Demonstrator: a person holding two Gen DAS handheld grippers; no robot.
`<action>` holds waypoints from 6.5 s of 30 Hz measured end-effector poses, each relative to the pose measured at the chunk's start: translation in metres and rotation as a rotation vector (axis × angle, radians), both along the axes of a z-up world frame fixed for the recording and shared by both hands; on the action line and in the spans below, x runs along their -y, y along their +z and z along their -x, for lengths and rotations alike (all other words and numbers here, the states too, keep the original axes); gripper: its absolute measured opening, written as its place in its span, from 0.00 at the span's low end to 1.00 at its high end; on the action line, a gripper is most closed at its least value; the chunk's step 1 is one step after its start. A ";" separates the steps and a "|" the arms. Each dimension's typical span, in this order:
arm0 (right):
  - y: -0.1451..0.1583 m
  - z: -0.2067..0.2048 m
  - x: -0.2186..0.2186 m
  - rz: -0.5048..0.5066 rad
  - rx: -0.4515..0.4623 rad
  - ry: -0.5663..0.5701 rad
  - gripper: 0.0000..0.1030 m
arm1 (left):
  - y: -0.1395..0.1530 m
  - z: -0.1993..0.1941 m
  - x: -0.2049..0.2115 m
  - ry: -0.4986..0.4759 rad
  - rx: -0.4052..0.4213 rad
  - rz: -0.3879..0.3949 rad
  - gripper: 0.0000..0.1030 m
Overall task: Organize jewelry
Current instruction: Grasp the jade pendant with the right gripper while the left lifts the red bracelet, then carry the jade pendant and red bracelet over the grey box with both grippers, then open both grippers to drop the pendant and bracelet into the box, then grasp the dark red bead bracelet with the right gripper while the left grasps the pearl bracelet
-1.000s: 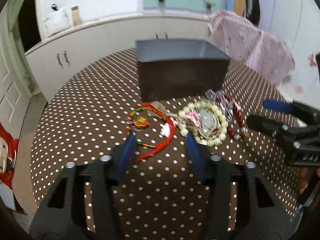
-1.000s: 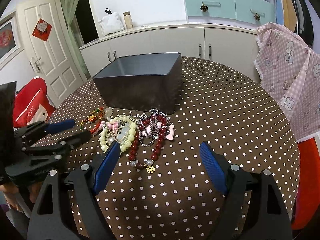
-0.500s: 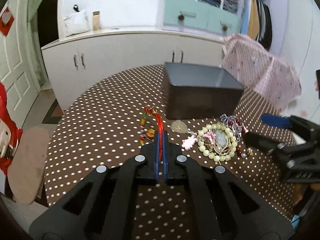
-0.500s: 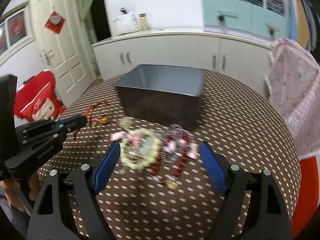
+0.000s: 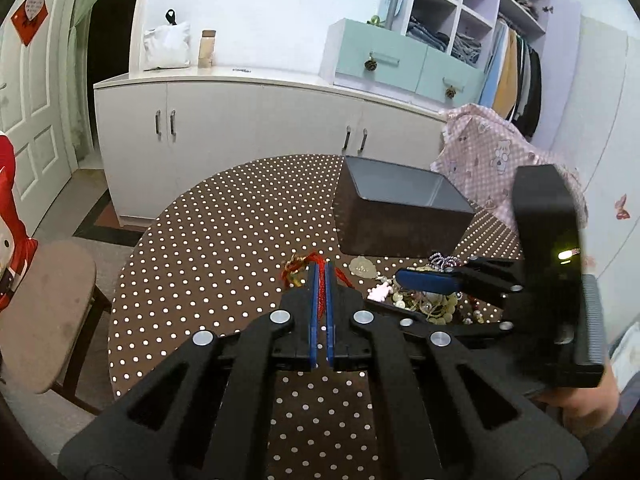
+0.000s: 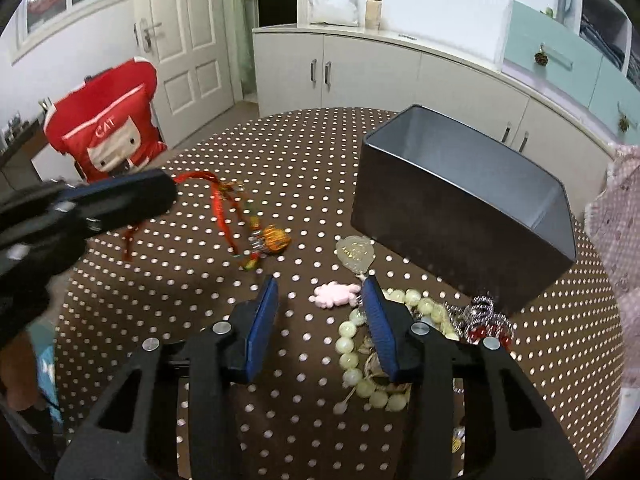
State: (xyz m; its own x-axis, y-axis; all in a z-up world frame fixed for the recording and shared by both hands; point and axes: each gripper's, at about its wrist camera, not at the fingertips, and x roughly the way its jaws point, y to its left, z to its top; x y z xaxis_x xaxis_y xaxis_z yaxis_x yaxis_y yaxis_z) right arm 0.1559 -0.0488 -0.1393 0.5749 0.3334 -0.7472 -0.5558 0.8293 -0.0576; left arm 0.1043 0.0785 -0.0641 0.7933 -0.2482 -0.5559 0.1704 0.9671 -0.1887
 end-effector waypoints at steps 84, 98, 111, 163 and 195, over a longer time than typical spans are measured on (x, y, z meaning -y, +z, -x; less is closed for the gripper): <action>0.086 0.010 0.074 -0.354 0.120 -0.006 0.21 | 0.019 -0.027 0.022 -0.072 -0.061 -0.046 0.06; 0.156 0.009 0.095 -0.379 0.296 -0.035 0.21 | 0.087 -0.057 0.067 -0.184 0.088 -0.021 0.06; 0.214 -0.009 0.104 -0.342 0.453 -0.078 0.21 | 0.123 -0.078 0.075 -0.191 0.146 0.017 0.06; 0.087 0.004 0.145 -0.380 0.127 -0.194 0.37 | 0.040 -0.060 0.065 -0.115 0.010 -0.057 0.86; 0.014 0.069 0.182 -0.372 0.010 -0.310 0.46 | -0.045 -0.012 0.135 -0.275 -0.162 -0.251 0.45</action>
